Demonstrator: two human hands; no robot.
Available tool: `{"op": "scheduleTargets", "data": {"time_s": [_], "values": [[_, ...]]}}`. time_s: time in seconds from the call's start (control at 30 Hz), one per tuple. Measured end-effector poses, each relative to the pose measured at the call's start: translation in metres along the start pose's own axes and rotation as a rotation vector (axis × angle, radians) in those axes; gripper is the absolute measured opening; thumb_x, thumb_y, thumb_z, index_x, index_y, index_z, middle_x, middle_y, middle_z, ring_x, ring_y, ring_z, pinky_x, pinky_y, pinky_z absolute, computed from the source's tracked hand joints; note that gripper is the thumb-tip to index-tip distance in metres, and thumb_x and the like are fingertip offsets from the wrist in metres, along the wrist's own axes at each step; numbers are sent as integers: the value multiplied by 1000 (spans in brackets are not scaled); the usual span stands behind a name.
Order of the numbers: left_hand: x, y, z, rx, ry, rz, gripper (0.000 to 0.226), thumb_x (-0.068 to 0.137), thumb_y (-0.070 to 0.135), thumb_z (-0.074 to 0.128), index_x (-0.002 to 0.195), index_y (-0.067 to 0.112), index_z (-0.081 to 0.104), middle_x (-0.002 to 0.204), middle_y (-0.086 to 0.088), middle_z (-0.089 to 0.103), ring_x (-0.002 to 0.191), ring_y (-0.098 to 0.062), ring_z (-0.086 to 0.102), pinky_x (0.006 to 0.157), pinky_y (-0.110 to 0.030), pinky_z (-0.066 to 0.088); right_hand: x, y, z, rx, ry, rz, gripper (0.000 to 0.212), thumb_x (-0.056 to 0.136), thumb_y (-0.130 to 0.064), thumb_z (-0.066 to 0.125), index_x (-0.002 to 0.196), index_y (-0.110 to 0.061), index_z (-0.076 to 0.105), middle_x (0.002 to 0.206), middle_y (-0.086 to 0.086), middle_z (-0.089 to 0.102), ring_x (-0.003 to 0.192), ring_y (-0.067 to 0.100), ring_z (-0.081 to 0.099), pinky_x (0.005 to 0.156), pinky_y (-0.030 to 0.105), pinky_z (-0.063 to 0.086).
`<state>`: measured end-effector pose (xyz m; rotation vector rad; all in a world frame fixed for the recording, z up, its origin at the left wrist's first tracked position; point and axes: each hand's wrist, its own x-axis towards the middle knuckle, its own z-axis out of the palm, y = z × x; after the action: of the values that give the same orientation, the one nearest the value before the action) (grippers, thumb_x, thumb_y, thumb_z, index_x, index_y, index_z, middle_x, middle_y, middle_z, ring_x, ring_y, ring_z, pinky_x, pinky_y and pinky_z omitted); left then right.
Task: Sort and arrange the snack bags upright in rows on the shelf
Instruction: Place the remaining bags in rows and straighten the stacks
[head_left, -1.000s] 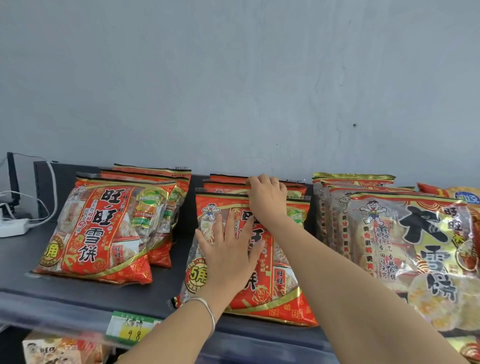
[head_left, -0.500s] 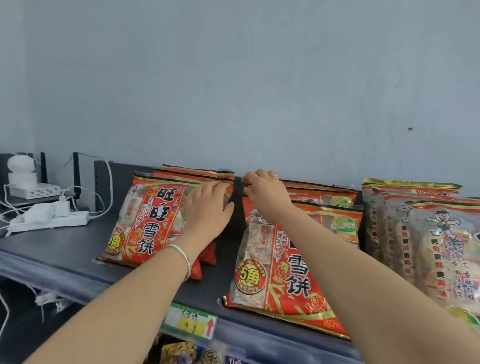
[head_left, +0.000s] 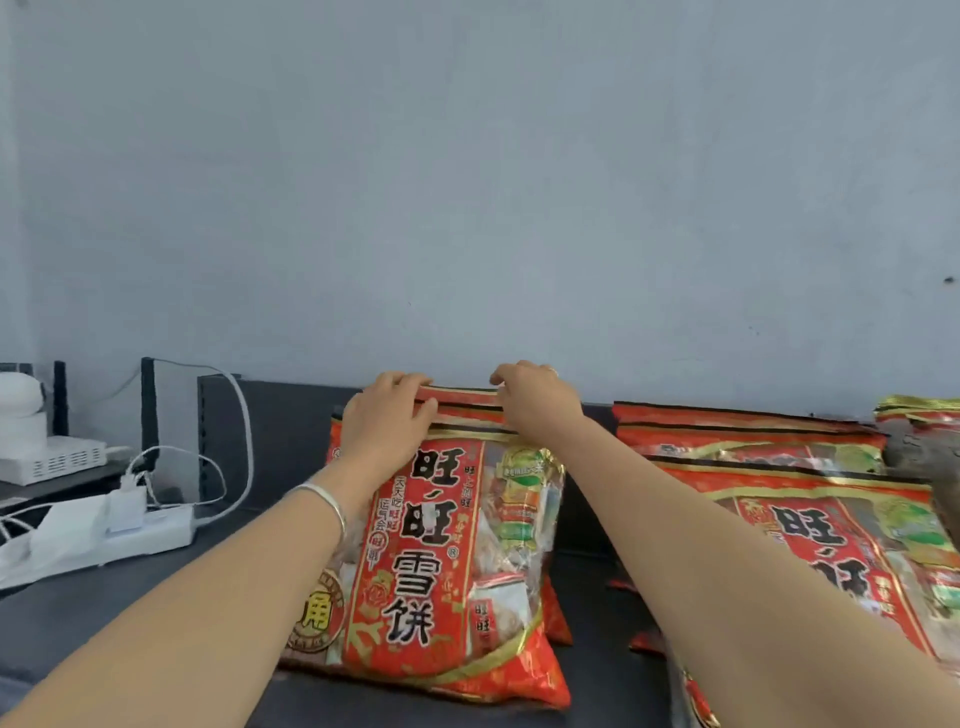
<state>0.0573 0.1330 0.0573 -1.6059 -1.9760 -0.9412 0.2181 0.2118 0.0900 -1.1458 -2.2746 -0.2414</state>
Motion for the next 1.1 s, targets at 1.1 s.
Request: {"op": "scheduleTargets", "data": {"time_s": [1.1], "values": [[83,-8,62,109,-310,189,15,97,44,37,86,34,42,88,14,49,87,-11,46,77,-41,32,57,30,33,-144,47,284,35,85,3,51,111,-19,59,111,6,57,125,31,37,102,59,27]]}}
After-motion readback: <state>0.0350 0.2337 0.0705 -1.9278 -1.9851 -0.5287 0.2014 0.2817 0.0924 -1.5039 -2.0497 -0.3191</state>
